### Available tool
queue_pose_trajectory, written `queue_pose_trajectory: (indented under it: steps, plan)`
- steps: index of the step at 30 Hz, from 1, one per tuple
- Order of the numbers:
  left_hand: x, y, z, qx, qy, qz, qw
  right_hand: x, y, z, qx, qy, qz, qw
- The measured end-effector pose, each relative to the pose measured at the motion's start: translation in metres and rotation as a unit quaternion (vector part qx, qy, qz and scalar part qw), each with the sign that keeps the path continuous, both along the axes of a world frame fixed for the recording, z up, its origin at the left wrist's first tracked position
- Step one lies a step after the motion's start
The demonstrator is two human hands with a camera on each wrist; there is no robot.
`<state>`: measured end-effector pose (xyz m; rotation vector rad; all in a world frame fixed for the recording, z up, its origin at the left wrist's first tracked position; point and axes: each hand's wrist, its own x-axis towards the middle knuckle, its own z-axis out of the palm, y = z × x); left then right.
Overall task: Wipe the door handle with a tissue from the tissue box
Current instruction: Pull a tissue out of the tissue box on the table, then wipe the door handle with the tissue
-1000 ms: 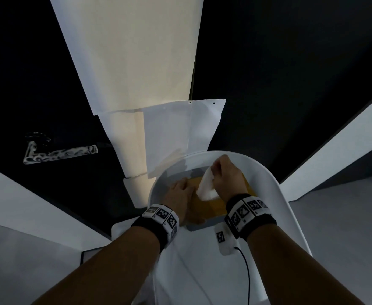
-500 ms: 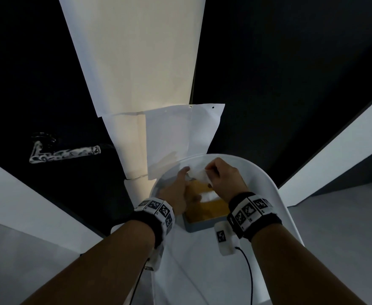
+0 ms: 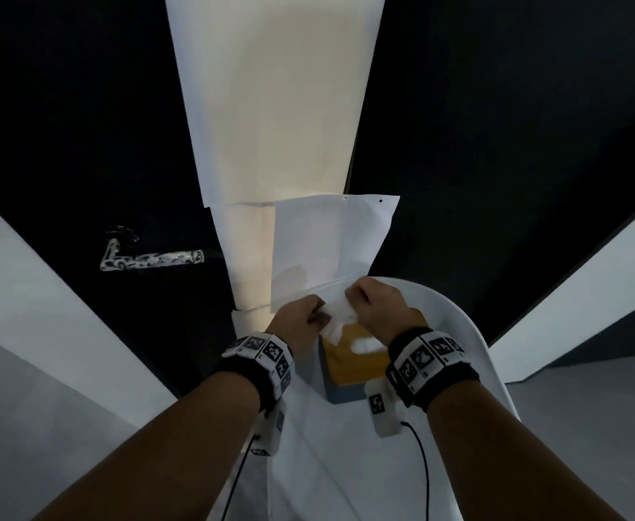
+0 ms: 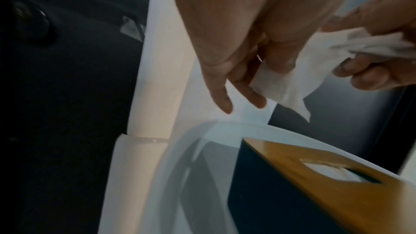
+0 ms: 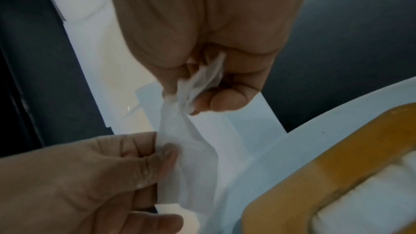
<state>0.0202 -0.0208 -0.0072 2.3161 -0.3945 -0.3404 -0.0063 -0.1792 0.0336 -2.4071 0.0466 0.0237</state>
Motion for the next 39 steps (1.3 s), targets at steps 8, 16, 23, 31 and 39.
queue_pose_trajectory:
  steps: [8, 16, 23, 31, 39]
  plan:
    - [-0.012, 0.041, 0.017, -0.044, -0.016, 0.101, 0.994, 0.004, 0.029, 0.005, -0.022, -0.038, 0.048, 0.998]
    - [-0.027, 0.075, 0.035, -0.013, -0.024, 0.130, 0.991, 0.008, 0.061, 0.012, -0.100, -0.030, 0.092, 0.990]
    - [-0.032, 0.101, 0.049, 0.017, -0.048, 0.141, 0.989, 0.003, 0.079, 0.015, -0.017, -0.040, 0.091, 0.995]
    - [-0.029, 0.161, 0.066, 0.007, -0.057, 0.149, 0.987, 0.003, 0.138, 0.030, -0.038, -0.034, 0.074, 0.996]
    - [-0.013, 0.238, 0.083, -0.038, -0.111, 0.170, 0.978, 0.003, 0.208, 0.052, -0.033, -0.102, 0.093, 0.990]
